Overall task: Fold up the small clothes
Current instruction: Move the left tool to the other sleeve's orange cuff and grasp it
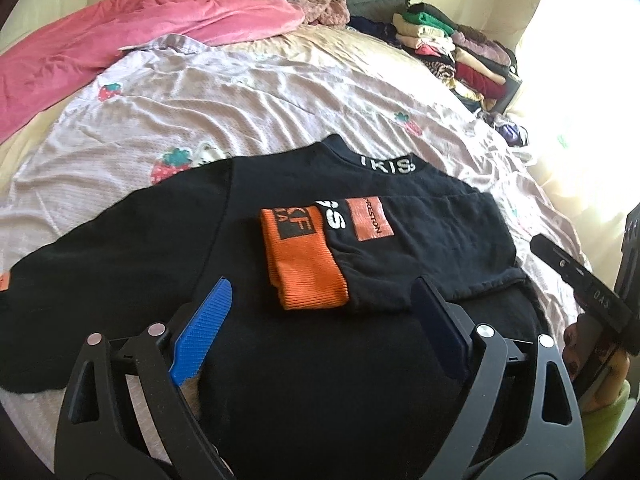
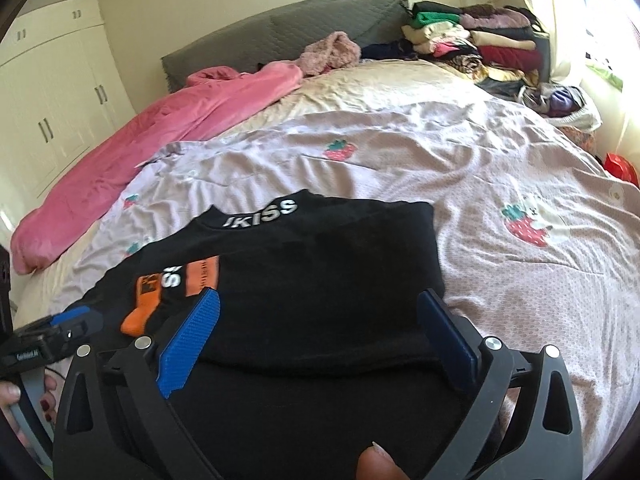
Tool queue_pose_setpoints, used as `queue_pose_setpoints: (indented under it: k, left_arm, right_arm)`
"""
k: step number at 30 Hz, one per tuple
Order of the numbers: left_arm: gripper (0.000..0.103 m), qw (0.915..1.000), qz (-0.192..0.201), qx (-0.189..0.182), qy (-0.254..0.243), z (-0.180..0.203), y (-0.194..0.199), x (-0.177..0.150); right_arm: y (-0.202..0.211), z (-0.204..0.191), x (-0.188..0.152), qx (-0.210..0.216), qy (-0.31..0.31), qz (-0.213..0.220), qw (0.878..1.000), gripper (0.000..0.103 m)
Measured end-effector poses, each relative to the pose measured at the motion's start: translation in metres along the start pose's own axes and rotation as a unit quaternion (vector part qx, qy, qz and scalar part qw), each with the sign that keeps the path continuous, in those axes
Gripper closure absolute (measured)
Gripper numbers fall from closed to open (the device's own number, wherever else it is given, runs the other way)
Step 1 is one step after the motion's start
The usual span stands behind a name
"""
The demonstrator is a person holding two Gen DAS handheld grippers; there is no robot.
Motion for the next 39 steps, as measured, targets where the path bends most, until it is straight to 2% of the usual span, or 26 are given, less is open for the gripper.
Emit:
queue_pose_setpoints:
  k: [8,23,27,32,39]
  left_arm:
    - [0.019,0.9995,0.025,0.010,0.018,-0.019,0.032,-0.002]
    - [0.019,0.9957,0.065,0.026,0.061,-0.062,0.084,-0.013]
    - [0.019,0.9930,0.072,0.050,0.079,-0.082,0.094,-0.016]
    - [0.019,0.9902,0.077,0.058,0.101,-0.103,0.106,-0.023]
    - [0.019,0.9843,0.084,0.089,0.127,-0.133,0.120,-0.035]
  right_arm:
    - [0.022,-0.039,0.000,0.052,0.009,-0.006,0.999,0.005]
    - [0.062,-0.116,0.016,0.096,0.063,0.015,0.993,0.005]
    - [0.065,-0.137,0.019,0.102,0.081,0.015,0.991,0.005]
    - [0.061,-0.158,0.018,0.107,0.098,0.011,0.989,0.005]
    - [0.045,-0.191,0.003,0.113,0.131,-0.008,0.985,0.005]
Point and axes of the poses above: each gripper's, at about its wrist camera, not at the fingertips, and y roughly against the way its jaws point, z to its right, x to its top, the point moved 1 cm from there along -y, roughly the way its jaws point, and after that the axes turned 8 degrees about -y, right-handed, at the moved point
